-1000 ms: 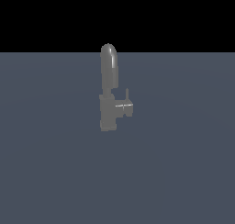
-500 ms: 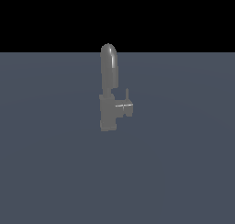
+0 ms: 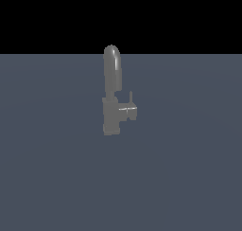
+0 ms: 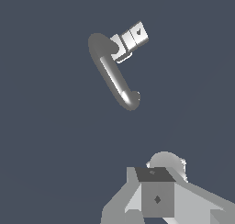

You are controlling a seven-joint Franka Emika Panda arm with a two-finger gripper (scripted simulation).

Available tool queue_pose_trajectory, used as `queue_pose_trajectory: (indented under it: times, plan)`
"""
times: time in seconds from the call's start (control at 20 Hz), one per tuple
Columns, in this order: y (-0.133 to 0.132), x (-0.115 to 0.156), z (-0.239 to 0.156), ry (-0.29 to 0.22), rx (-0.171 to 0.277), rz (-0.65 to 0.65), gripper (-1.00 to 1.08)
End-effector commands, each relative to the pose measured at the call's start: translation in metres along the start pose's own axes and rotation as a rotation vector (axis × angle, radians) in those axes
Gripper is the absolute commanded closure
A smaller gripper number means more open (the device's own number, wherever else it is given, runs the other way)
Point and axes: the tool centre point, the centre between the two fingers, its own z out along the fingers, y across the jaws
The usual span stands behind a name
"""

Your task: Turn on the faucet by rotating a designated handle.

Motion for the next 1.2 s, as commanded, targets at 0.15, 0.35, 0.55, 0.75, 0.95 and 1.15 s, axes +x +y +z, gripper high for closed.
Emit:
queue_pose_trajectory:
  times: [0.15, 0.35, 0.55, 0.75, 0.95, 1.15]
  plan:
    - [-0.003, 0.033, 0.007, -0.087, 0.069, 0.069, 1.08]
    - [-0.003, 0.056, 0.014, -0.152, 0.121, 0.119, 1.08]
    - [-0.003, 0.08, 0.023, -0.219, 0.173, 0.171, 1.08]
    - [-0.003, 0.103, 0.034, -0.287, 0.228, 0.223, 1.08]
    - [-0.001, 0.126, 0.046, -0.357, 0.284, 0.277, 1.08]
    - [0.001, 0.149, 0.061, -0.43, 0.342, 0.333, 1.08]
